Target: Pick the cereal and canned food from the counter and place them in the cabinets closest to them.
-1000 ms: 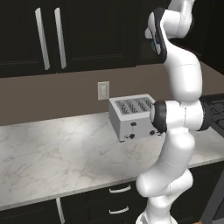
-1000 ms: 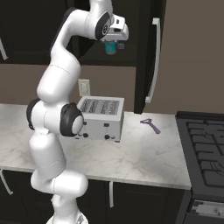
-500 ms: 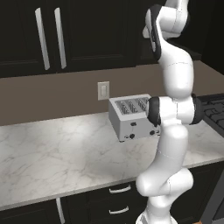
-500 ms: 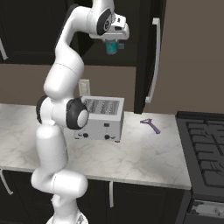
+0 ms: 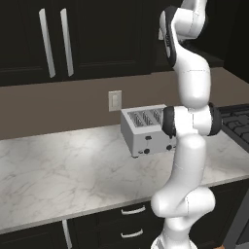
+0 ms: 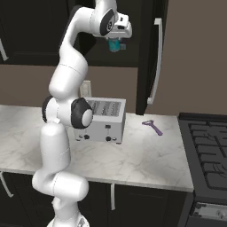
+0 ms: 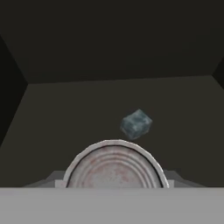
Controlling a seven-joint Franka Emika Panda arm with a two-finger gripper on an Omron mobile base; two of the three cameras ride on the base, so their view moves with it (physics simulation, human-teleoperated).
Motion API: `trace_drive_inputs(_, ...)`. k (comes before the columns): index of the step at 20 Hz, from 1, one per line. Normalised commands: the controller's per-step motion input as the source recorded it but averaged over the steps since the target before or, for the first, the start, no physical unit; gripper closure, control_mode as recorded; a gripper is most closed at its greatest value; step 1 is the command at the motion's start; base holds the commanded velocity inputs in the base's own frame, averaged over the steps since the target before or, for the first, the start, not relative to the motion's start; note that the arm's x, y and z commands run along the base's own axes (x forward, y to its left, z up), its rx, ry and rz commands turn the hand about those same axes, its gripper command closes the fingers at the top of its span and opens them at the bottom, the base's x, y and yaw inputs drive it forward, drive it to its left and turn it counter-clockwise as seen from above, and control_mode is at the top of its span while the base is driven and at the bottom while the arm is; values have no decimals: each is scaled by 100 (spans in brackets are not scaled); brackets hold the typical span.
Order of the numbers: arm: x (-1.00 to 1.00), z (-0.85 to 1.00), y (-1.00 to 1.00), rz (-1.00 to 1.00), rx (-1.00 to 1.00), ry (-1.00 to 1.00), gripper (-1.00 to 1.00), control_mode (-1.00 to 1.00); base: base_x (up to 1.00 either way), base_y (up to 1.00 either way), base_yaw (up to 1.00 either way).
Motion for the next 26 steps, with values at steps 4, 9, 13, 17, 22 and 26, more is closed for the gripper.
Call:
trace_drive_inputs(4, 4, 10, 0, -2, 1, -1, -100, -100, 0, 0, 0)
trace_drive_inputs(9, -8, 13, -6, 0, 1, -5, -100, -100, 0, 0, 0)
trace_drive_inputs(13, -64, 20, -15, 0, 3, -14, -100, -100, 0, 0, 0)
trace_drive_inputs(17, -100, 7, -10, 1, 4, -20, -100, -100, 0, 0, 0)
trace_drive_inputs(22, -100, -5, 4, 0, 1, -21, -100, -100, 0, 0, 0)
trace_drive_inputs(26, -94, -64, 52, 2, -8, -26, -100, -100, 0, 0, 0)
